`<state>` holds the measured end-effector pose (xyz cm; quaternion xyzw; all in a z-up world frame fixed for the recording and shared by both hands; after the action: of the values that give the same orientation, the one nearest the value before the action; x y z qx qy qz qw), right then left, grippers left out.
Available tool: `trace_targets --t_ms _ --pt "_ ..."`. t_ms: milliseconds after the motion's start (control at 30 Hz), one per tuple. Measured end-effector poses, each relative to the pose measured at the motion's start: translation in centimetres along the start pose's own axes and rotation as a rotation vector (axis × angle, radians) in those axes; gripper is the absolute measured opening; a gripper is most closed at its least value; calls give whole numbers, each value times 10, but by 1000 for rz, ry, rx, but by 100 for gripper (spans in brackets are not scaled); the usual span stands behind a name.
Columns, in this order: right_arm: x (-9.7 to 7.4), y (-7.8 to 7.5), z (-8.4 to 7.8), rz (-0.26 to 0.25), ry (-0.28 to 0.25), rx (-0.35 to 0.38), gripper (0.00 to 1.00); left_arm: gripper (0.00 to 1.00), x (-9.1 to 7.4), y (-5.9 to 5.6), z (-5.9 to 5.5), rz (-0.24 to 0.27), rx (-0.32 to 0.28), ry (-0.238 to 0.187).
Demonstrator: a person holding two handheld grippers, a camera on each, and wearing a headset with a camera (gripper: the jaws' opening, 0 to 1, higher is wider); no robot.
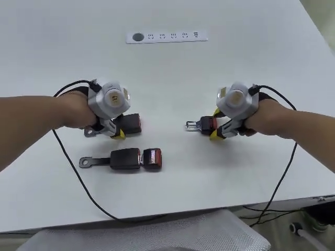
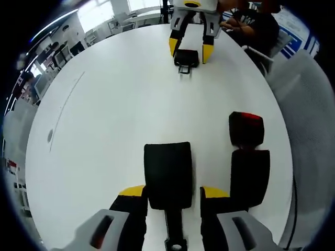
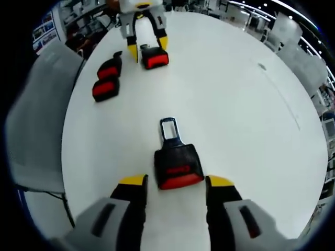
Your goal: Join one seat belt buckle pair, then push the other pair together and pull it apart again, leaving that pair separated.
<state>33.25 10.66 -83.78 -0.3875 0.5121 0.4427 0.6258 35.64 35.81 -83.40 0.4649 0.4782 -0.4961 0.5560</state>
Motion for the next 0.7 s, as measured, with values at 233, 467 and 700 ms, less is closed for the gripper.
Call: trace_targets --t_ms 233,467,700 --pt "-19 12 0 -63 -66 64 58 44 -31 1 -10 93 -74 -64" --pt "-40 29 3 -114 -163 107 63 50 -70 -21 -8 166 -135 -174" --pt "-60 51 6 -133 -248 178 75 63 -93 -48 -23 215 -224 -225"
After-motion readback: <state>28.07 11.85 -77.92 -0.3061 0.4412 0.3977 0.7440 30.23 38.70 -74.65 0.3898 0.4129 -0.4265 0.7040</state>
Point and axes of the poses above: the centre of the closed fingertips' face, and the gripper's own axes: x roughly forward along the fingers, y roughly to its left, z roughly out of its top, the point moved 2 cm from there along -x, roughly backward along the fingers, and after that the axes turned 14 degrees about y, right-handed, at the moved point
